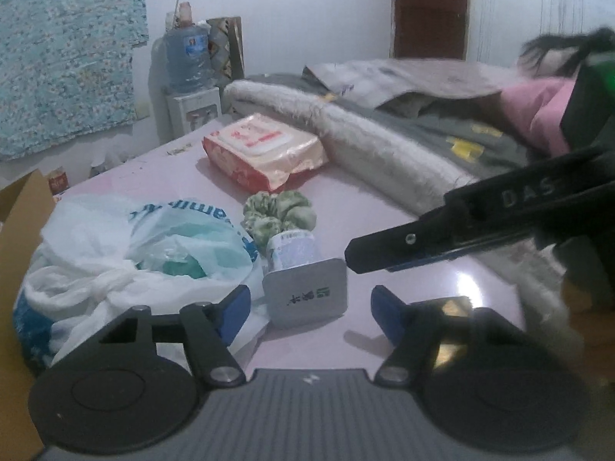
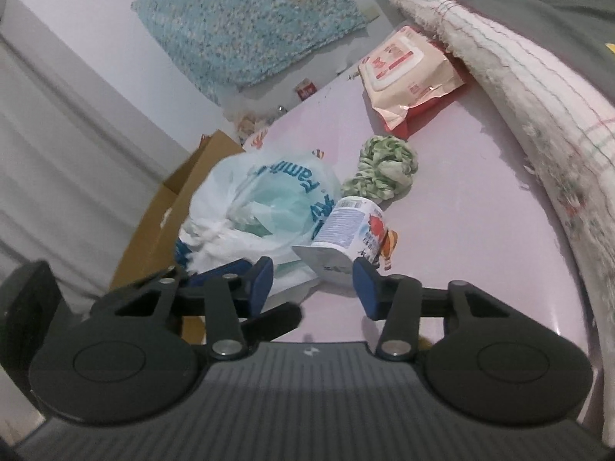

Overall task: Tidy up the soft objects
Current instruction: 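Grasp the white yogurt cup with the right gripper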

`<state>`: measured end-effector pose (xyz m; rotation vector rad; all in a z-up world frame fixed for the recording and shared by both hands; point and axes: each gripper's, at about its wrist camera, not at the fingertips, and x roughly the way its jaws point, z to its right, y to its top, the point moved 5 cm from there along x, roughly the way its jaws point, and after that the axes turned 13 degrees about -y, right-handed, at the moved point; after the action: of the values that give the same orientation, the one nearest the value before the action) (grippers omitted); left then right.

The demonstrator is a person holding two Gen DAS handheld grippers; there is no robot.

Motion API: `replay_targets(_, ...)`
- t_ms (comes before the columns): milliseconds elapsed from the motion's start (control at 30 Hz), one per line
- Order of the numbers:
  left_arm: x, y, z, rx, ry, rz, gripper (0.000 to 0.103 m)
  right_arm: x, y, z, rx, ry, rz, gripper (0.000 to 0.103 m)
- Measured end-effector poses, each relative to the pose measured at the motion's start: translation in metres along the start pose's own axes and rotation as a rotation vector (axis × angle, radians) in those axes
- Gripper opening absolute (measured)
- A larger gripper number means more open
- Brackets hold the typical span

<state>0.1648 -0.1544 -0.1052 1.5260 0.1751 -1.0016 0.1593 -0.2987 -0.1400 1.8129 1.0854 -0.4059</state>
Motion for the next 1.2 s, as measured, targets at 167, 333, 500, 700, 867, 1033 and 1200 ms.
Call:
replay_targets(167, 0.027, -0.003, -0.009, 0.003, 0.017, -0.06, 0.063, 0.014, 0.005, -0.001, -0.053, -0.017, -0.009, 0.036)
replay_targets(333, 0.04, -0.003, -0.017, -0.016, 0.024, -0.082, 0.06, 0.025, 0.007, 0.004, -0.047, -0.017, -0.023, 0.031)
replay_targets(500, 0.048, -0.004, -0.018, -0.02, 0.013, -0.086, 0.053, 0.036, 0.006, 0.007, -0.041, 0.002, -0.037, 0.028)
replay_targets(700, 0.043, -0.002, -0.016, -0.053, 0.0, -0.092, 0.043, 0.033, 0.003, 0.004, -0.01, -0.016, -0.065, 0.026)
replay_targets(867, 0.022, -0.002, -0.01, -0.07, -0.028, -0.098, 0.042, 0.022, -0.002, 0.003, 0.063, 0.017, -0.115, 0.026)
replay_targets(1033, -0.003, -0.007, -0.013, -0.178, -0.086, -0.151, 0.042, 0.014, -0.012, 0.002, 0.176, 0.102, -0.201, 0.028)
replay_targets(1200, -0.028, -0.01, -0.02, -0.258, -0.128, -0.146, 0.042, 0.011, -0.025, -0.006, 0.233, 0.16, -0.267, 0.03)
